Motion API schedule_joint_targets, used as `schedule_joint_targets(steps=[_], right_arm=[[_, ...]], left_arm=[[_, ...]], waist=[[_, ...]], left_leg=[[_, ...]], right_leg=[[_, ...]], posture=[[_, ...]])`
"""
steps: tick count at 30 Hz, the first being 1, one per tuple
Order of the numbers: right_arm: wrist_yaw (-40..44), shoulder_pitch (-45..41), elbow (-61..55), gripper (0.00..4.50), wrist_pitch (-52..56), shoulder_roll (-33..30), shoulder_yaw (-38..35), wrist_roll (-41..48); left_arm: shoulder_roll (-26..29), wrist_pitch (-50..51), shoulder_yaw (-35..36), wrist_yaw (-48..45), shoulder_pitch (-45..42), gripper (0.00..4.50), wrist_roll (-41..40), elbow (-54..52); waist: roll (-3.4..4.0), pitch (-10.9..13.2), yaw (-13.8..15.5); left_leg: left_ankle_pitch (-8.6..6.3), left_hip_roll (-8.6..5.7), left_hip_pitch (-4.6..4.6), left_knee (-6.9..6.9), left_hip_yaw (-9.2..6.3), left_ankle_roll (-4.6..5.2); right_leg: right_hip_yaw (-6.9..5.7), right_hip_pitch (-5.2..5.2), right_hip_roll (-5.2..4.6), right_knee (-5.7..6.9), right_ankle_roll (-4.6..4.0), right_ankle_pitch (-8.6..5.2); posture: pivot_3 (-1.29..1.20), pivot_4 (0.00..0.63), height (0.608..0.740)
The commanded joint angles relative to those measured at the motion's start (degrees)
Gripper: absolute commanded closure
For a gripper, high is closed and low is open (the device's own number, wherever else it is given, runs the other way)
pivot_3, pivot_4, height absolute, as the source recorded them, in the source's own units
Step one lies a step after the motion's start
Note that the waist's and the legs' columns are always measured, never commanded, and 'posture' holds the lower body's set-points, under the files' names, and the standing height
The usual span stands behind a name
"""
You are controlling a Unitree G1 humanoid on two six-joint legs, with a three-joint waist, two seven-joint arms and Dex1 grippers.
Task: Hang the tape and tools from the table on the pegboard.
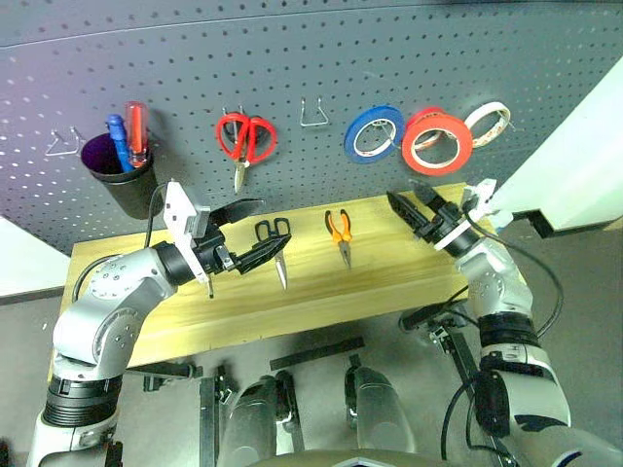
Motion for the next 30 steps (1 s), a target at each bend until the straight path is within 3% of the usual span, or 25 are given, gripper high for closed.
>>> schedule_joint_targets(steps=[1,2,3,5,12,16,23,30], right_arm=[[-1.0,-0.6,-1.1,0.03,-1.7,0.8,2.1,-2.3],[-1.0,-0.7,-0.6,0.03,-1.7,0.7,2.9,-3.1],[-0.9,-0.6,-0.4,0.03,-2.2,0.7,3.7,-4.0],[-2.3,-1.1,0.6,0.03,-1.8,0.8,4.8,-5.4],[-3.6,-1.6,4.8,0.03,-5.0,1.2,7.0,-9.4],[-10.5,-2.5,9.6,0.03,-6.3,-0.5,12.2,-19.0],[-19.0,-2.9,7.0,0.03,-0.6,1.3,15.4,-24.2],[-26.4,-3.6,1.1,0.03,13.3,4.9,14.8,-23.2]], left_arm=[[0.7,0.1,1.3,0.2,0.5,0.0,-0.9,-2.2],[0.8,0.2,1.5,0.3,0.8,0.0,-0.9,-2.5],[0.8,0.4,1.7,0.5,1.0,0.0,-1.1,-2.8],[0.9,0.5,1.8,0.7,1.7,0.0,-1.1,-3.4],[1.0,1.5,2.6,2.1,3.9,0.0,-2.1,-5.7],[1.3,1.9,3.4,3.0,6.2,0.0,-2.6,-6.9],[1.8,0.9,5.1,4.1,9.8,0.0,-1.3,-7.4],[3.1,-1.1,8.3,4.6,12.2,0.0,1.1,-6.4]], waist=[[0.07,0.0,-0.3],[0.06,0.0,0.0],[0.04,0.0,0.7],[0.05,0.0,1.9],[0.05,0.0,3.2],[0.06,0.0,3.1],[0.04,0.0,3.1],[0.1,0.6,3.3]], left_leg=[[0.07,-0.34,0.0,-0.03,-0.68,0.15],[0.24,-0.93,-0.05,-0.05,-1.73,0.2],[0.38,-0.96,-0.08,0.1,-1.93,-0.02],[0.68,-0.8,-0.13,0.0,-1.46,-0.57],[0.77,-0.46,-0.02,-0.1,-1.29,-1.03],[0.73,-0.46,-0.03,-0.14,-1.21,-0.96],[0.83,-0.38,-0.03,-0.69,-0.67,-1.1],[0.78,-0.32,-0.05,-0.9,-0.52,-1.04]], right_leg=[[0.09,0.06,0.0,0.02,0.18,-0.15],[0.55,0.2,0.06,0.11,0.38,-0.35],[1.87,0.02,0.4,0.46,0.37,-0.37],[2.64,-0.01,0.62,0.08,0.35,-0.74],[2.77,-0.19,0.83,0.24,0.0,-0.51],[2.9,-0.32,0.82,0.23,-0.02,-0.49],[3.37,-0.72,0.76,0.13,-0.04,-0.49],[3.5,-0.92,0.67,-0.04,-0.06,-0.49]], posture=[[-0.17,0.184,0.74],[-0.17,0.186,0.74],[-0.16,0.187,0.74],[-0.16,0.19,0.74],[-0.13,0.208,0.74],[-0.13,0.222,0.74],[-0.12,0.255,0.74],[-0.1,0.288,0.74]])
